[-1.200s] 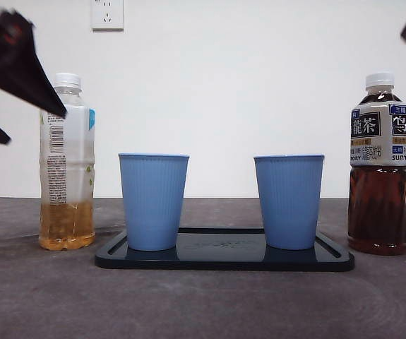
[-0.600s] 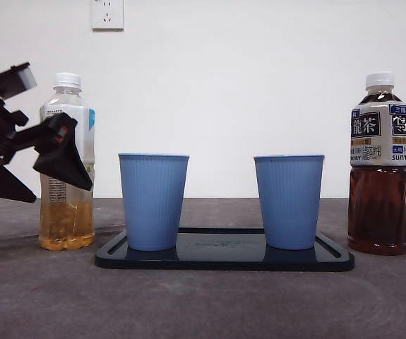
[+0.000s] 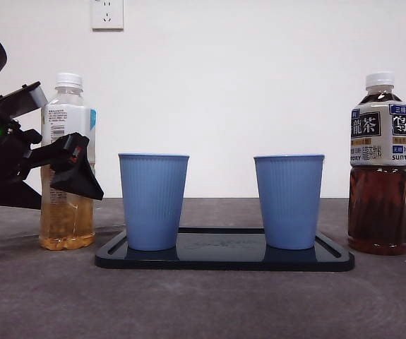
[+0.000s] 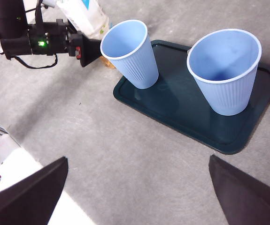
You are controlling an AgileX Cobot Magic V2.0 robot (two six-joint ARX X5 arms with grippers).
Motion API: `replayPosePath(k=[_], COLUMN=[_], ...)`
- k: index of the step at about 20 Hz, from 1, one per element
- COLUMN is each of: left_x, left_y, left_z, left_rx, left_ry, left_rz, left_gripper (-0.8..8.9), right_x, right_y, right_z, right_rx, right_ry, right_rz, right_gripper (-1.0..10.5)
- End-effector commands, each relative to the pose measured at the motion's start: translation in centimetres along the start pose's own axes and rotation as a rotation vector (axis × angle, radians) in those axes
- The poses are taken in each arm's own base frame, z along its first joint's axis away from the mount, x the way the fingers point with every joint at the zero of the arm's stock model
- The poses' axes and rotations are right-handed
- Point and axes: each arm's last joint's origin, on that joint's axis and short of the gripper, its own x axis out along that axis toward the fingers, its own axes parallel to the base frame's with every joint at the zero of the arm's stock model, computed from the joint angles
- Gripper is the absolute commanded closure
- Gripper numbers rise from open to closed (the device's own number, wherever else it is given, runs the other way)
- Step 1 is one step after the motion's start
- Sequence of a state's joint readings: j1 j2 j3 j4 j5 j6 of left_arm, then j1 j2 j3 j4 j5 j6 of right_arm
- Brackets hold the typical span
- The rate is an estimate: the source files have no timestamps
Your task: Pour the drink into the cup
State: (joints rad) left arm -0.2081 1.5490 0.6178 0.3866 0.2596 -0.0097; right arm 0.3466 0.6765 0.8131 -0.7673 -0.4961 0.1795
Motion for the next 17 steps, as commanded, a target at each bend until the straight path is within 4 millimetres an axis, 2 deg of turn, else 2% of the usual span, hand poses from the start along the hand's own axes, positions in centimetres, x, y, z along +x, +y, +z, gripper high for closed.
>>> replayPosePath(k=[1, 4, 7, 10, 14, 17], left_x=[0.4, 0.4, 0.1, -0.9, -3.4, -5.5], left_y=[0.0, 0.0, -0.1, -0.4, -1.0, -1.4], left_z=[-0.3, -0.3, -0.1, 0.8, 2.3, 3.9], left_rx=[-0.012, -0.013, -0.011, 0.040, 0.178, 0.328], left_ry=[0.013, 0.017, 0.013, 0.004, 0.019, 0.102], left_rz=[-0.001, -0.001, -0.002, -0.001, 0.009, 0.115], left_gripper=[4.19, 6.00, 7.01, 7.11, 7.34, 7.34], right_x=[-0.1, -0.1, -0.1, -0.1, -0.1, 0.0], right_y=[0.2, 0.2, 0.2, 0.2, 0.2, 0.4], right_z=[0.4, 0.4, 0.4, 0.4, 0.4, 0.2], right_rx=[-0.032, -0.043, -0.049, -0.069, -0.081, -0.106], right_ry=[-0.014, -0.014, -0.012, -0.012, -0.007, 0.010], right_rz=[0.008, 0.008, 0.007, 0.007, 0.008, 0.021], right_gripper=[4.7, 4.7, 4.7, 4.7, 4.7, 4.7])
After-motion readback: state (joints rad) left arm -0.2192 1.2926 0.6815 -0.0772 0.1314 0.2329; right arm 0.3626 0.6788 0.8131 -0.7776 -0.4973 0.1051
